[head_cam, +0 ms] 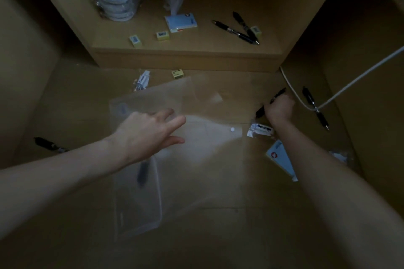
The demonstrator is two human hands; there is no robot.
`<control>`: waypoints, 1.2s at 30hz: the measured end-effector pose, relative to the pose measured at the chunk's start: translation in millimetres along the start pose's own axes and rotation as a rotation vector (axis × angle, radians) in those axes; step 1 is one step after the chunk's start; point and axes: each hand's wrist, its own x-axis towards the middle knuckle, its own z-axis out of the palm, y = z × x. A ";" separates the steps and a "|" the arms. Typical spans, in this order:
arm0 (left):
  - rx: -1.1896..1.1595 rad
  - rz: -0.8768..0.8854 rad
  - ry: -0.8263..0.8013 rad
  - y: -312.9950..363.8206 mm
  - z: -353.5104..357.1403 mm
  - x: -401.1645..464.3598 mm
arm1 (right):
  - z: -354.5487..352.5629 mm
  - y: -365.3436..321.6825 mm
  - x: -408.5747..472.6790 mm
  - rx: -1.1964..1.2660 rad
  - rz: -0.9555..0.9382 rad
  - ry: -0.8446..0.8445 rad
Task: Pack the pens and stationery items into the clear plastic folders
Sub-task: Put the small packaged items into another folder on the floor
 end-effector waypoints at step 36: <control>-0.058 0.039 -0.062 -1.6 -9.7 23.7 | -33.0 -5.1 -114.5 0.735 0.036 -0.639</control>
